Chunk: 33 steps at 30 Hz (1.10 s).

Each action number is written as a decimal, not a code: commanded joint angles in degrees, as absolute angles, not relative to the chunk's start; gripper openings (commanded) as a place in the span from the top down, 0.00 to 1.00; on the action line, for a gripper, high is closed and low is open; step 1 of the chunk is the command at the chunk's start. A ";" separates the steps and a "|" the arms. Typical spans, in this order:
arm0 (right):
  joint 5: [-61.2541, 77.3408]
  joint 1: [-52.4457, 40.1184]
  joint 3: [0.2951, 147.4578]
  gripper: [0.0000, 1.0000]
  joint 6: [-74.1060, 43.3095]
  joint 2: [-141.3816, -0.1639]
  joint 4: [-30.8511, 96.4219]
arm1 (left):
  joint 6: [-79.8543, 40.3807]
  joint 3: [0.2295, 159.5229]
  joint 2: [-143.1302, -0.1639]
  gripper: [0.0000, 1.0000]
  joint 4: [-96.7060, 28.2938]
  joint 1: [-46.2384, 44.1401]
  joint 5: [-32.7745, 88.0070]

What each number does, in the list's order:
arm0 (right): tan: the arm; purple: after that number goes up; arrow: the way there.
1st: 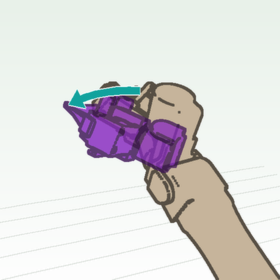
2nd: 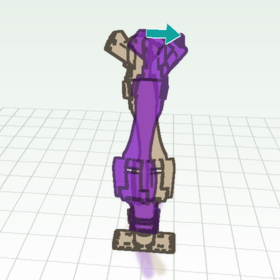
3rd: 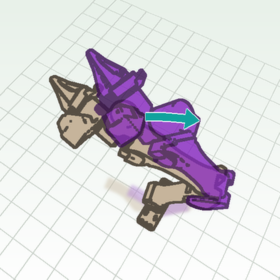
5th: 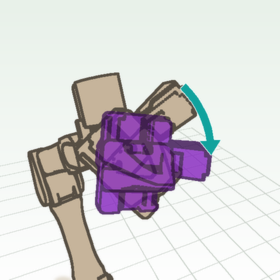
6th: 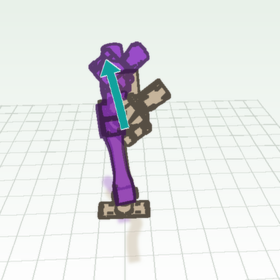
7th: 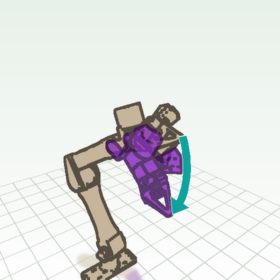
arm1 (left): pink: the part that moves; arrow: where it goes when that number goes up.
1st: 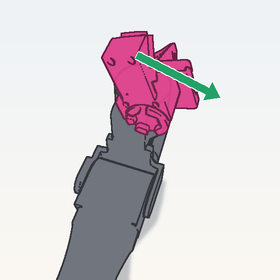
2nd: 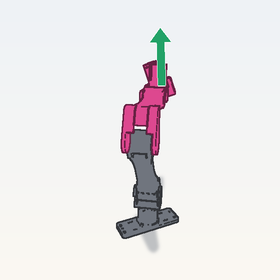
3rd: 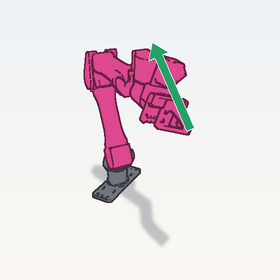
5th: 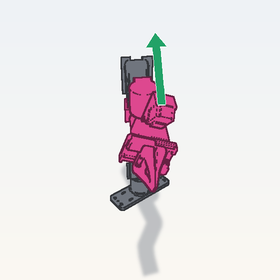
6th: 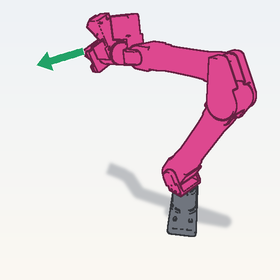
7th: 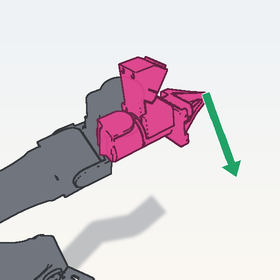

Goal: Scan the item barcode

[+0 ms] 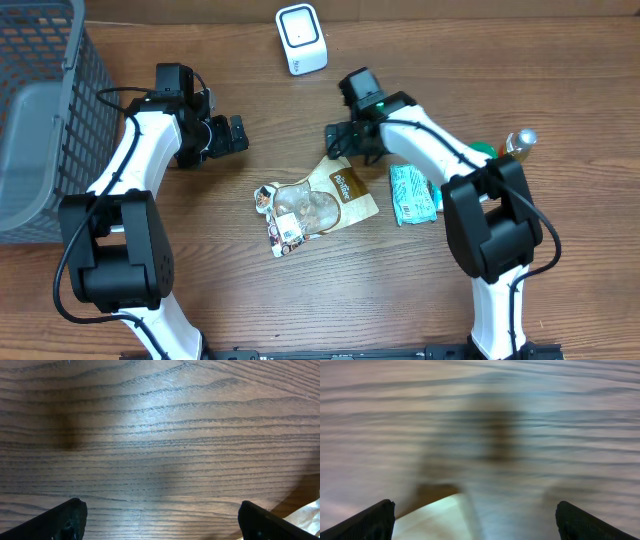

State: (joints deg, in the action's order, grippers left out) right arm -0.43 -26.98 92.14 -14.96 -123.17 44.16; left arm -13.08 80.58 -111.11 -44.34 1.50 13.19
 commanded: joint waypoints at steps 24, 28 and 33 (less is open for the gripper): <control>-0.34 -28.16 93.73 0.00 -15.03 -72.10 43.83 | -11.97 81.17 -111.53 0.00 -44.31 1.45 12.93; -0.32 -20.40 93.73 0.00 -15.03 -66.35 43.83 | -11.97 81.17 -111.53 0.01 -44.31 1.45 12.93; -0.34 -10.94 93.71 0.00 -15.03 -60.16 43.86 | -11.97 81.17 -111.53 0.00 -44.31 1.45 12.93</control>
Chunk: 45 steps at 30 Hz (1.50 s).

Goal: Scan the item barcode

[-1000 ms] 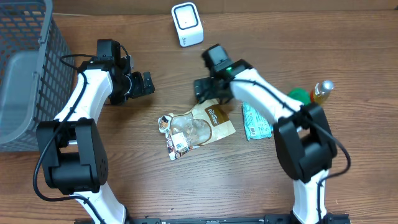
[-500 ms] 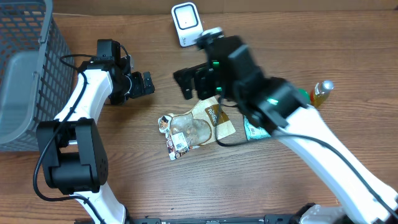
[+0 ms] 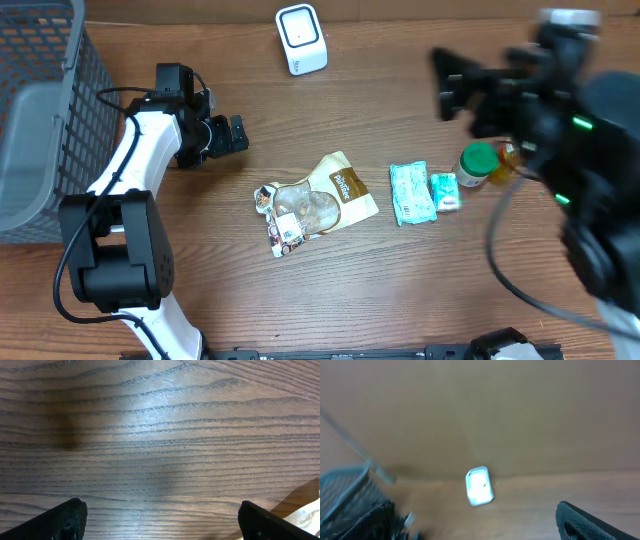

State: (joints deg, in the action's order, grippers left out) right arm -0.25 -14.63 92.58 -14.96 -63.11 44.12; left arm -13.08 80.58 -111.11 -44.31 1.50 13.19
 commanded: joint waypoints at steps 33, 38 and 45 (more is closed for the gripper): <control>-0.32 -4.14 93.71 0.00 -15.03 -45.60 94.45 | -11.97 81.17 -111.53 0.00 -44.31 1.48 12.93; -0.34 -4.10 93.71 0.00 -15.03 -42.24 96.40 | -11.97 81.17 -111.53 0.00 -44.31 1.48 12.93; -0.32 -4.10 91.74 0.00 -15.03 -37.01 96.42 | -11.97 81.17 -111.53 0.00 -44.31 1.48 12.93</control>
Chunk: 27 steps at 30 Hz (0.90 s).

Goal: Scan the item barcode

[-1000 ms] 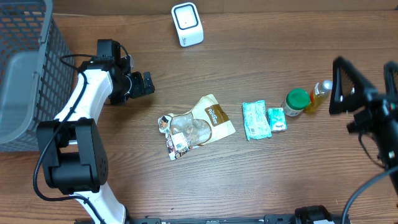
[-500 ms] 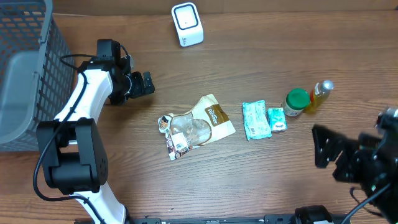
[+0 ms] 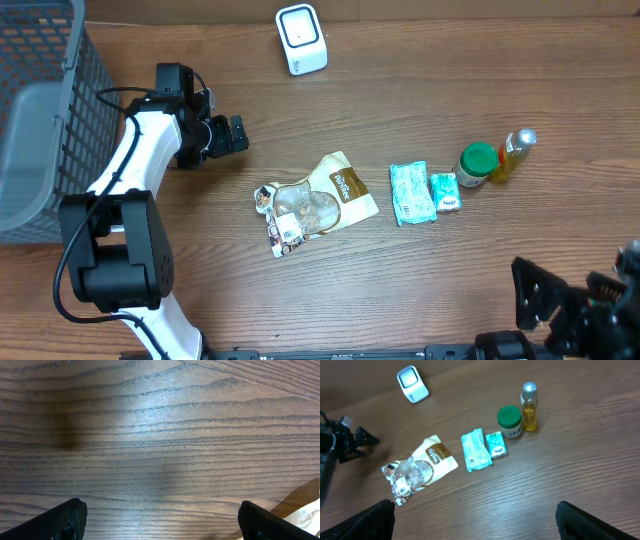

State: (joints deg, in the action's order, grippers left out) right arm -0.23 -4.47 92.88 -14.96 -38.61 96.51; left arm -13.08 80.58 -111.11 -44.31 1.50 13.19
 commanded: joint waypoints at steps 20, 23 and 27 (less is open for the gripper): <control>4.64 -5.30 63.57 0.00 -16.97 -20.27 94.02 | -11.97 81.17 -111.53 0.00 -44.31 1.48 12.93; 5.37 -5.30 58.39 0.00 -17.04 -16.53 94.02 | -11.97 81.17 -111.53 0.00 -44.31 1.48 12.93; 7.62 -5.30 51.20 0.00 -17.02 -13.02 94.06 | -11.97 81.17 -111.53 0.00 -44.31 1.48 12.93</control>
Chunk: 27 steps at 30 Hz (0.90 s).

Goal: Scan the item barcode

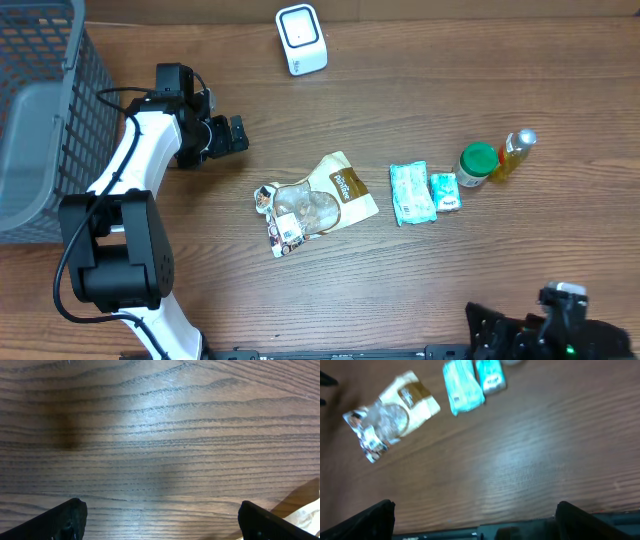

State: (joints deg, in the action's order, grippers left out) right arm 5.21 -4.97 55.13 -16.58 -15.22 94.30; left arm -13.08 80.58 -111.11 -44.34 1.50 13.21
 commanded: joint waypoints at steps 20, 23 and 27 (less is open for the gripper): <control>9.10 -11.00 49.91 0.00 -17.80 -0.21 90.59 | -11.97 81.17 -111.53 0.01 -44.31 1.43 12.91; 9.10 -12.29 49.34 0.00 -17.80 -0.21 90.61 | -11.97 81.17 -111.53 0.01 -44.31 1.43 12.91; 9.10 -12.32 49.08 0.00 -17.80 -0.21 90.61 | -11.97 81.17 -111.53 0.01 -44.31 1.43 12.93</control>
